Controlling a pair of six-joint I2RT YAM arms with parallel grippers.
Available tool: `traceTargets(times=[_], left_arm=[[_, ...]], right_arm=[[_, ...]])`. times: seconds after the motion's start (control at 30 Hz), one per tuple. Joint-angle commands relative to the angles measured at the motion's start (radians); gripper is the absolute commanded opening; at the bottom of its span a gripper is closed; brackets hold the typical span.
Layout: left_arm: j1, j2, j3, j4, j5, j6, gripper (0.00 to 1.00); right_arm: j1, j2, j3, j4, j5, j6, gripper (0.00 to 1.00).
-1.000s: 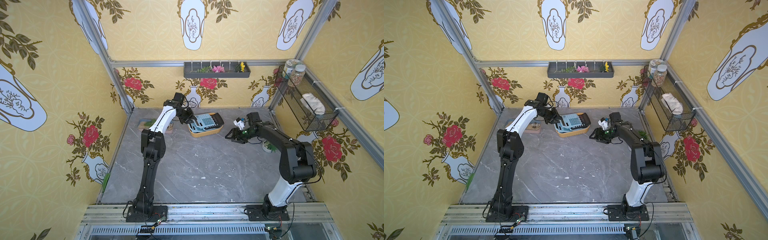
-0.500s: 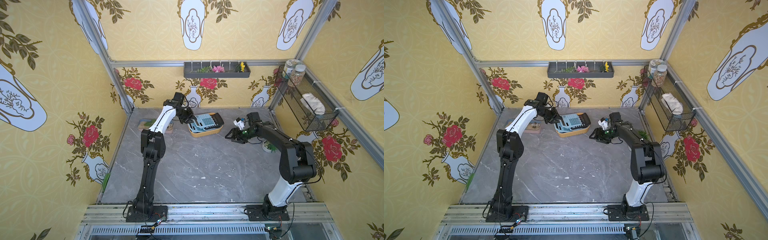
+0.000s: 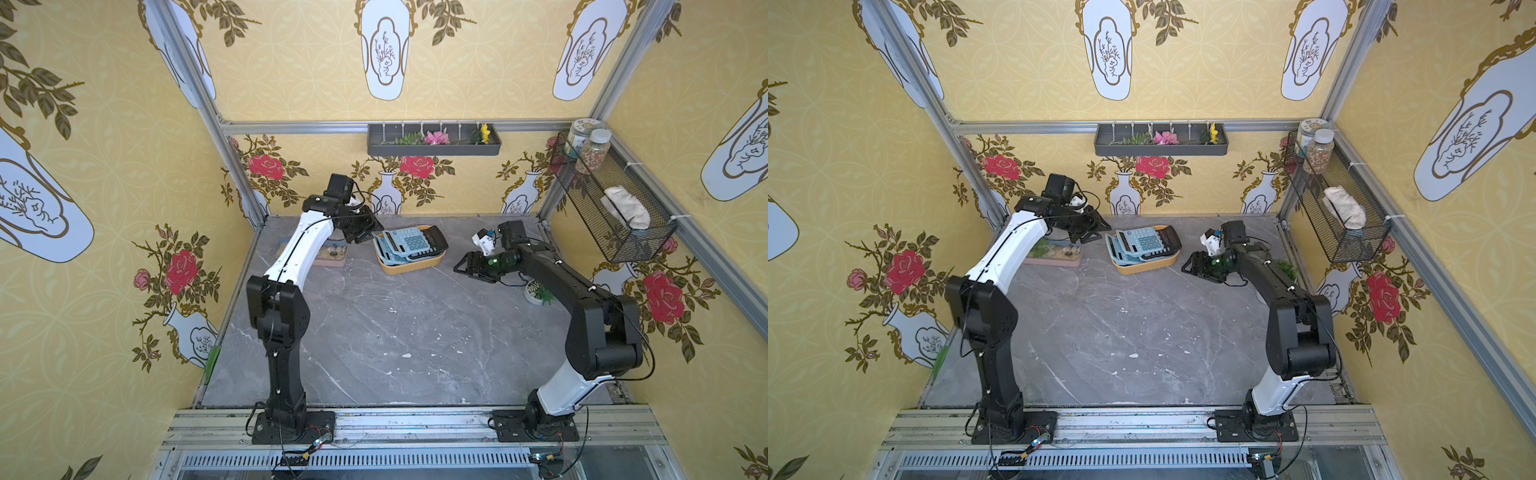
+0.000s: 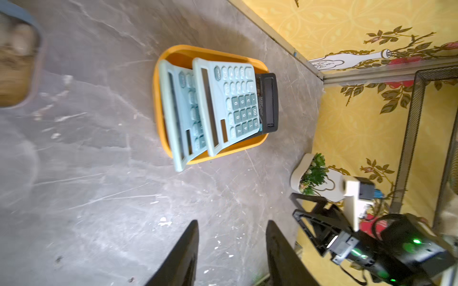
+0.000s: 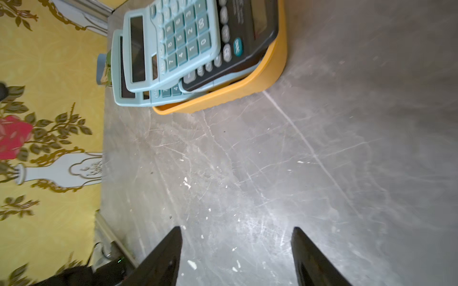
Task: Put the calculator in the storage box
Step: Place the calculator in the storage box.
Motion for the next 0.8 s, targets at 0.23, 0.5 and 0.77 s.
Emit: traceTargets(times=[0.23, 0.5, 0.77], left_arm=[[0.029, -0.597, -0.789, 0.585, -0.746, 0.076, 0.82], [0.039, -0.691, -1.078, 0.795, -1.009, 0.143, 0.99], [0.044, -0.661, -1.239, 0.983, -1.132, 0.196, 1.0]], right_arm=[[0.005, -0.294, -0.404, 0.507, 0.598, -0.082, 0.97], [-0.044, -0.286, -0.569, 0.666, 0.676, -0.159, 0.97], [-0.049, -0.128, -0.686, 0.921, 0.738, -0.181, 0.97]])
